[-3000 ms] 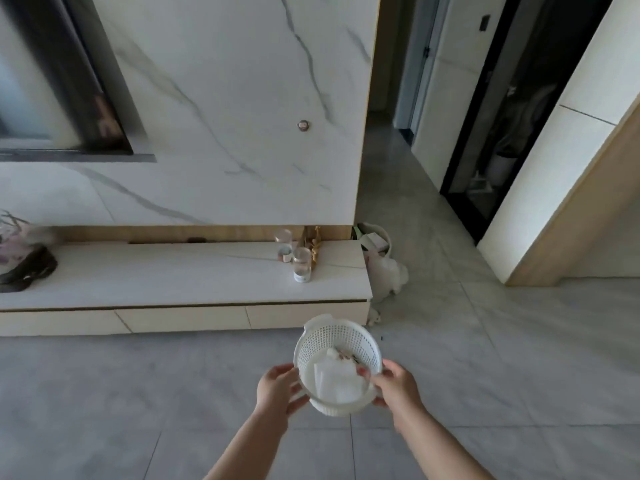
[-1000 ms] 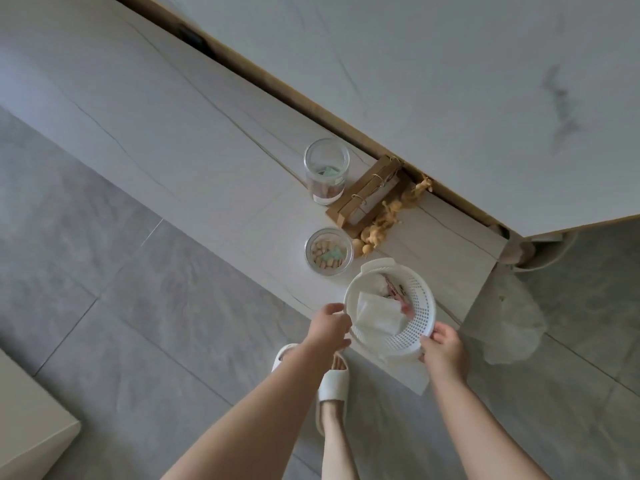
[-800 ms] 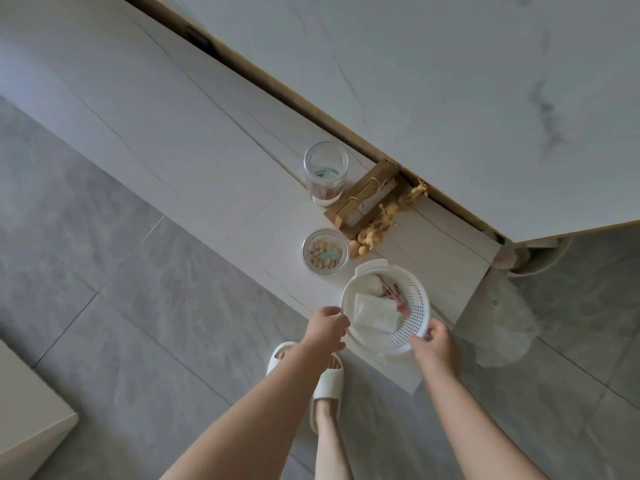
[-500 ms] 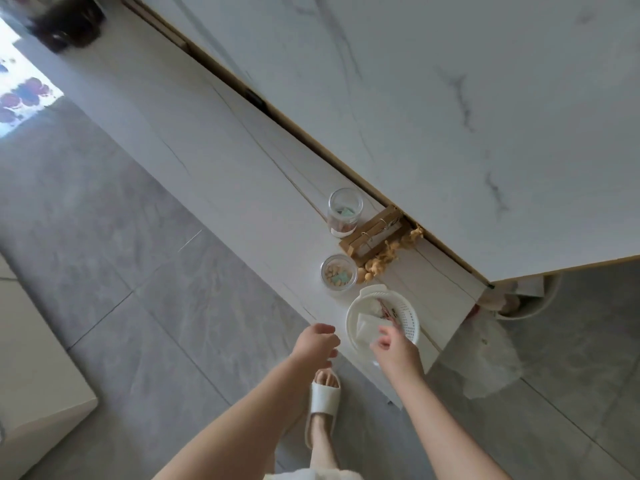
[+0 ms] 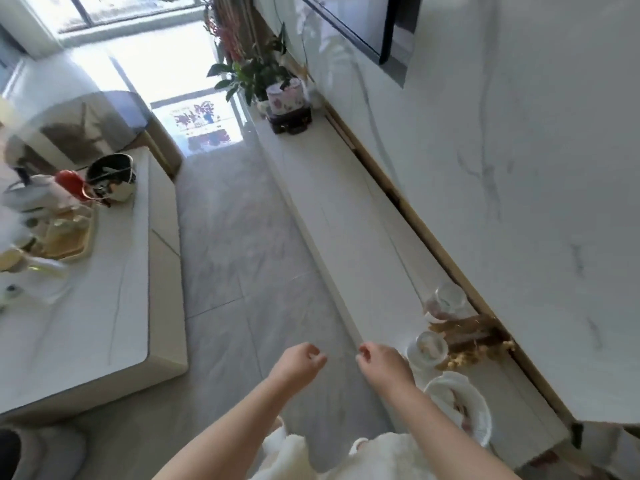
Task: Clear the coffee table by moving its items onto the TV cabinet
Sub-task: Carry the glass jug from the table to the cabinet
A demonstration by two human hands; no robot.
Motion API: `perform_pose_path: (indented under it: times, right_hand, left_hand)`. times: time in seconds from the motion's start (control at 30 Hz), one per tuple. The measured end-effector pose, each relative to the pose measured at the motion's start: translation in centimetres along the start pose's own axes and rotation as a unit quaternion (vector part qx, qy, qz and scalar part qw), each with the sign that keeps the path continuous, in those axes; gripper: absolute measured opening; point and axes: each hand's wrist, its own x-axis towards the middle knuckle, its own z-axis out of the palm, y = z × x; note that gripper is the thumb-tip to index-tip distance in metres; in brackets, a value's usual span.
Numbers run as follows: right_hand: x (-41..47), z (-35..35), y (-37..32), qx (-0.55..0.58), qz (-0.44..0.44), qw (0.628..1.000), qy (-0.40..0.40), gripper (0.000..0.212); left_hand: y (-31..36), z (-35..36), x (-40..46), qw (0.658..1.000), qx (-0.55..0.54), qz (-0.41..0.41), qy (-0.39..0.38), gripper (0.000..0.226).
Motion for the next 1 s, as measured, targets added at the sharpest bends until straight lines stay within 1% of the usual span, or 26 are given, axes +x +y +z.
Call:
perform_pose_path:
  times: [0.1,0.23,0.33,0.37,0.43,0.53,0.73,0.87,1.0]
  right_hand:
    - [0.4,0.1,-4.8,-0.030,-0.039,0.999,-0.008,0.030]
    - [1.6,0.6,-11.6,-0.063,-0.085,0.994,0.000,0.029]
    - [2.4,1.7,-17.1,-0.076,-0.108,0.991,-0.003,0.028]
    - [2.6,2.3,-18.8,-0.082,-0.119,0.989,-0.008,0.028]
    - [3.0,3.4,-22.4,-0.088,-0.134,0.987,-0.014,0.028]
    - [3.6,5.5,-27.7,-0.089,-0.155,0.984,-0.019,0.028]
    - [3.8,9.8,-37.3,-0.094,-0.206,0.972,-0.064,0.031]
    - [4.6,11.2,-42.4,-0.113,-0.242,0.960,-0.082,0.032]
    - [7.1,12.0,-46.6,-0.135,-0.274,0.947,-0.104,0.032]
  left_hand:
    - [-3.1,-3.9,-1.2,0.999,-0.023,-0.020,0.035,0.035]
    - [-7.6,-9.2,-2.2,0.994,-0.061,-0.044,0.076,0.036]
    - [-11.6,-13.0,-2.5,0.989,-0.086,-0.059,0.102,0.029]
    - [-13.0,-14.2,-2.6,0.988,-0.092,-0.063,0.110,0.029]
    - [-15.8,-16.6,-2.9,0.982,-0.110,-0.078,0.129,0.037]
    - [-20.1,-19.7,-3.3,0.969,-0.165,-0.094,0.155,0.044]
    - [-27.7,-24.0,-4.9,0.943,-0.238,-0.129,0.191,0.042]
    - [-30.9,-26.8,-4.9,0.925,-0.275,-0.154,0.212,0.043]
    - [-32.6,-29.0,-3.3,0.901,-0.317,-0.179,0.235,0.044]
